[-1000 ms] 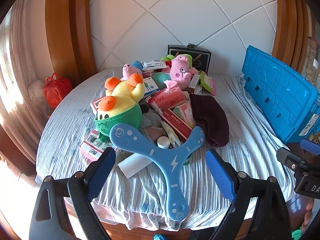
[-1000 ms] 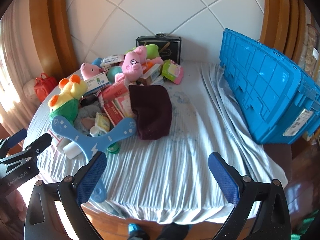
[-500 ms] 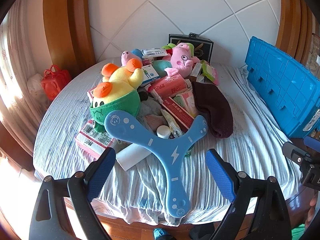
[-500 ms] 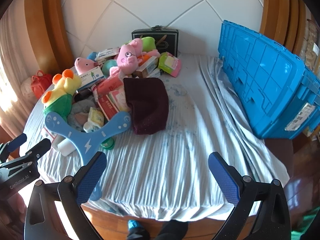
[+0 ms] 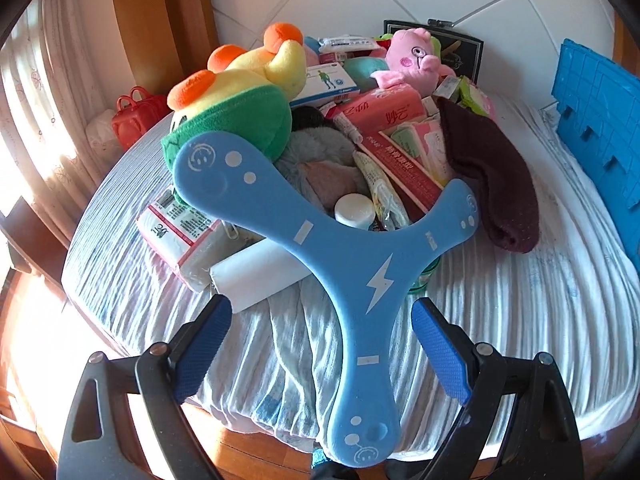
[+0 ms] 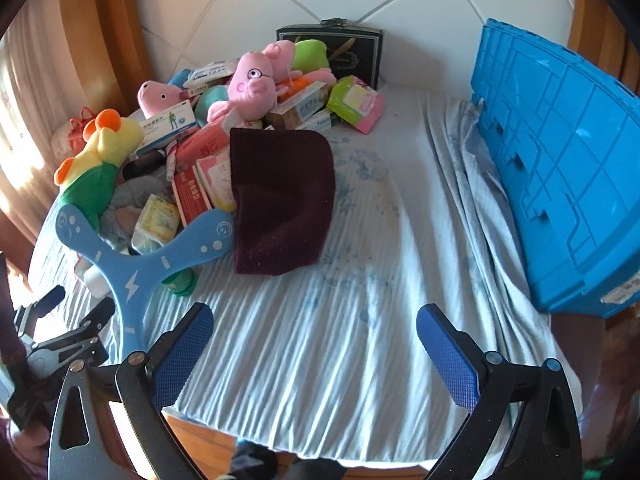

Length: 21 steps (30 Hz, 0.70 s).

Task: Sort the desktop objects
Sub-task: 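Grasp the blue boomerang with the left gripper while the right grasps the green-capped jar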

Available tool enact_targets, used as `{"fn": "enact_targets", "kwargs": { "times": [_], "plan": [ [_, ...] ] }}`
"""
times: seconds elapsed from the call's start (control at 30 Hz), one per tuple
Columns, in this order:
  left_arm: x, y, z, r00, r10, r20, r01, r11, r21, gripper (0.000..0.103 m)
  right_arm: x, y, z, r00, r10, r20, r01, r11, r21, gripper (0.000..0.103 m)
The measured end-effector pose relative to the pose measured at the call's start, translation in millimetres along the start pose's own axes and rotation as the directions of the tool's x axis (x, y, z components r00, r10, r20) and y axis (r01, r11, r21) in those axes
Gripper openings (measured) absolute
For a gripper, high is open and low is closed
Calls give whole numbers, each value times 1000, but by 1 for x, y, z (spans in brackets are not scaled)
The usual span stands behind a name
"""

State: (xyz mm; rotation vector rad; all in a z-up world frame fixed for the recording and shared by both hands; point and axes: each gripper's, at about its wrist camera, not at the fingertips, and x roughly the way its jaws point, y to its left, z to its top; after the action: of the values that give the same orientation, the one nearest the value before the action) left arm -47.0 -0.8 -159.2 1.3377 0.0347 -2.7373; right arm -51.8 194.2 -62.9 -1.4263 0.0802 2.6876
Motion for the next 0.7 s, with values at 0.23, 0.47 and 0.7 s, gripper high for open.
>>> {"fn": "enact_targets", "kwargs": {
  "times": [0.23, 0.47, 0.7],
  "plan": [
    [38, -20, -9, 995, 96, -22, -98, 993, -71, 92, 48, -18, 17, 994, 82, -75, -92, 986, -139, 103],
    [70, -20, -9, 996, 21, -82, -31, 992, -119, 41, 89, -12, 31, 983, 143, -118, -160, 975, -154, 103],
    [46, 10, -2, 999, 34, 21, -30, 986, -164, 41, 98, 37, 17, 949, 289, -128, -312, 919, -242, 95]
  ]
}}
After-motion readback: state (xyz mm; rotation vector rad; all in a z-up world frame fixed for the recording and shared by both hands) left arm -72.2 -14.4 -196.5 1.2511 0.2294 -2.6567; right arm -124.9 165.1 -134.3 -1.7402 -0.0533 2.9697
